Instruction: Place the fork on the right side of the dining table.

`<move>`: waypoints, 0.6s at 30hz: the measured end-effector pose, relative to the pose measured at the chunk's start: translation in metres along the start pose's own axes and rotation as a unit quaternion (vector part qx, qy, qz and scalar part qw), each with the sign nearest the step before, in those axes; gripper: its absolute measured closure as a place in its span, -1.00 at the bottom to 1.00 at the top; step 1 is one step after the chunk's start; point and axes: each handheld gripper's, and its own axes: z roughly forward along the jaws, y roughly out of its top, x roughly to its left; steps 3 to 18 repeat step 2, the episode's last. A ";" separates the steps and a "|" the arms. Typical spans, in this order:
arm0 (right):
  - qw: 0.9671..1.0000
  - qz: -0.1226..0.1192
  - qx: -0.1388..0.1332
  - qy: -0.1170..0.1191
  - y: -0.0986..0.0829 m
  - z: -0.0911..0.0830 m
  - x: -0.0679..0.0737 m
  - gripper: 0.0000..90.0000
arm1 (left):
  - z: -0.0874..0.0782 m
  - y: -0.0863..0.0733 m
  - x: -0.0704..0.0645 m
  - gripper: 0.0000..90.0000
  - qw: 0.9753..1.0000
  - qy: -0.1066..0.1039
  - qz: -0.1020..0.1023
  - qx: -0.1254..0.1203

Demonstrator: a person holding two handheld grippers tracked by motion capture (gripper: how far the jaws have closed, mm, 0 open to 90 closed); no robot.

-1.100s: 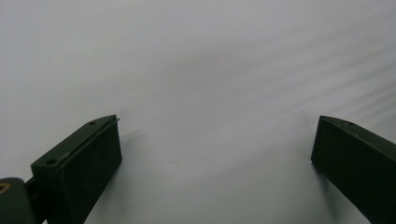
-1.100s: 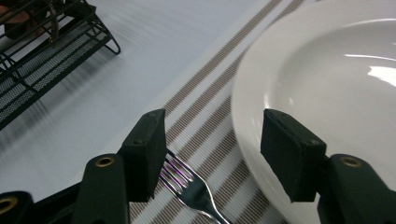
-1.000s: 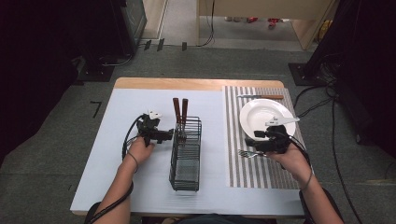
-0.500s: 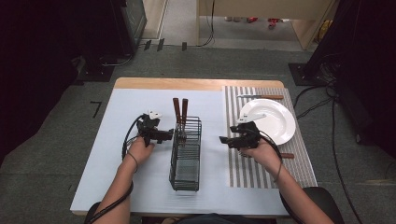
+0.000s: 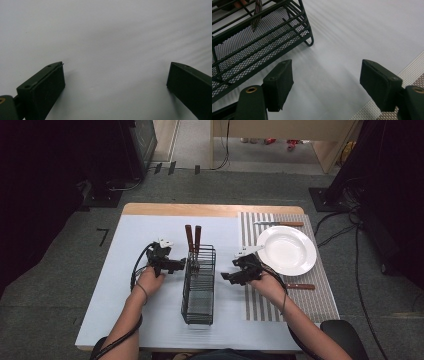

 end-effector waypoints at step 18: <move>1.000 0.000 -0.001 0.001 0.000 0.000 0.000 -0.41 | 0.000 0.000 0.000 -0.96 1.000 0.000 0.000 0.000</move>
